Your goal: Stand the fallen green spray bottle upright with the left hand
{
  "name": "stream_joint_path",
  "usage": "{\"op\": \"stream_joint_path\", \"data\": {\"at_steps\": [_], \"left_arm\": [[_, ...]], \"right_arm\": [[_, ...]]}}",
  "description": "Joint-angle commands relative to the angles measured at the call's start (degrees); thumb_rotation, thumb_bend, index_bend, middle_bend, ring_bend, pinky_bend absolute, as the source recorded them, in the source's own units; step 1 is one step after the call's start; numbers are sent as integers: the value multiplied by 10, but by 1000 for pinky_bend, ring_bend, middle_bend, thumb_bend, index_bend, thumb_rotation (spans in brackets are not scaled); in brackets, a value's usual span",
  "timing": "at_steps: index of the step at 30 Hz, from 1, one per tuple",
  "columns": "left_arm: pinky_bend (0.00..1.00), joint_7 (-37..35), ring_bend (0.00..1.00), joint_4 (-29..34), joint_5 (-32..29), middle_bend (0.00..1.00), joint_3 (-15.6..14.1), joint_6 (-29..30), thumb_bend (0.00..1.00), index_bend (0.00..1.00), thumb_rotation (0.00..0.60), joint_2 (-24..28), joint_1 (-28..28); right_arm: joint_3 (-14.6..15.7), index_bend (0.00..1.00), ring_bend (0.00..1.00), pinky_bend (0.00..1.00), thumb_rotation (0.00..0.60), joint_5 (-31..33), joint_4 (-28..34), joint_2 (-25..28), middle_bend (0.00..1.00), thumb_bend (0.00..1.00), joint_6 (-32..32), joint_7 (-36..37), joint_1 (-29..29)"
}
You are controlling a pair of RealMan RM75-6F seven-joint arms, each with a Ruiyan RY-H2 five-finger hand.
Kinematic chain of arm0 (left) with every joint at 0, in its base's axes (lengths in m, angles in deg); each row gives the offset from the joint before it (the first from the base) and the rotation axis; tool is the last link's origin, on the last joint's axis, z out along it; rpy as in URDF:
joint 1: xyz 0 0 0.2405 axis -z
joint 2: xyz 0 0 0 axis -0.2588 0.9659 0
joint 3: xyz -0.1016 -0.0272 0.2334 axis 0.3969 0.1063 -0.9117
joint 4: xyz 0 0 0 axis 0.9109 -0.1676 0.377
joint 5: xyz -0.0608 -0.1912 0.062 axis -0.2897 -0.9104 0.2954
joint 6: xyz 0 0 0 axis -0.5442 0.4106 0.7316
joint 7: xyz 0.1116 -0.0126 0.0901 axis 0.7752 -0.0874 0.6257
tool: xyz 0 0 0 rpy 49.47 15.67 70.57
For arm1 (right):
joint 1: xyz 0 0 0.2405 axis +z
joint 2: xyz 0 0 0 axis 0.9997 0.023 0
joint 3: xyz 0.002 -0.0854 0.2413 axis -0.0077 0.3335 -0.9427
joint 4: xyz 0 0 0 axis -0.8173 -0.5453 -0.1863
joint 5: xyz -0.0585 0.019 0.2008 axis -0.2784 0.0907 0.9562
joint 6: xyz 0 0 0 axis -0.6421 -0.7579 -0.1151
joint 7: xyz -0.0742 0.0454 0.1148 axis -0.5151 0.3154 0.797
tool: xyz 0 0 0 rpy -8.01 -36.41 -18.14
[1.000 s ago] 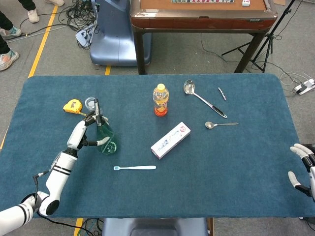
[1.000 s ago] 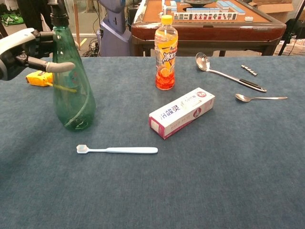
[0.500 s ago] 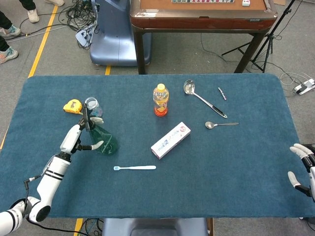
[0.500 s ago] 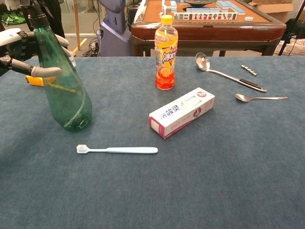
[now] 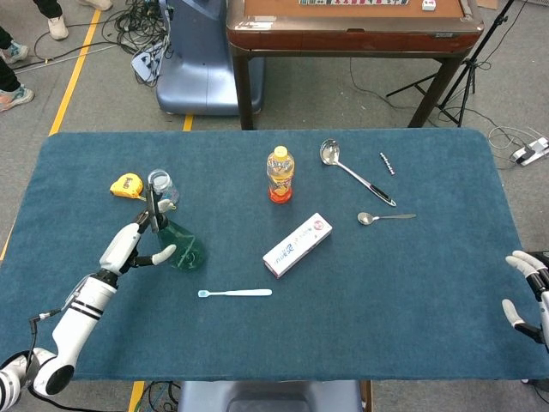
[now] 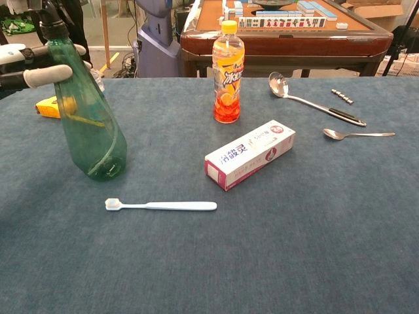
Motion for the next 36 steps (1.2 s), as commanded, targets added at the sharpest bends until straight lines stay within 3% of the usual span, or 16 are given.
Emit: {"op": "stream_joint_path", "data": {"at_steps": [1,11,15,18,20,22,23,36], "left_arm": [[19,8,0,10,-5,92,-3,-7,247,14,245,12,-2],[19,71,0,25,5,90,-26,11,247,61,239,57,-30],[19,82,0,37,-9,90,-33,26,247,85,371,75,-54],[19,82,0,43,-19,90,-40,33,247,96,403,90,-71],[19,84,0,46,-25,90,-44,34,247,97,458,99,-81],[19,84,1,55,-32,90,-48,38,247,101,571,111,-93],[19,87,2,62,-37,90,-49,46,247,102,592,117,-102],[19,283,16,103,-28,90,-63,200,248,148,600,107,-191]], "right_arm": [[0,223,122,141,600,0,-1,0,202,320,0,1,0],[-1,223,122,141,600,2,-4,-1,201,320,5,3,3],[-2,223,122,141,600,1,-3,-2,201,320,6,3,5],[-2,223,122,141,600,1,-3,-4,201,320,9,2,6],[-2,223,122,140,600,1,-3,-4,202,321,11,2,8],[-2,223,122,141,600,0,-3,-5,202,320,12,2,9],[-2,223,122,141,600,0,-3,-6,202,320,12,2,9],[11,223,122,141,600,-20,-3,-13,201,321,43,0,26]]}}
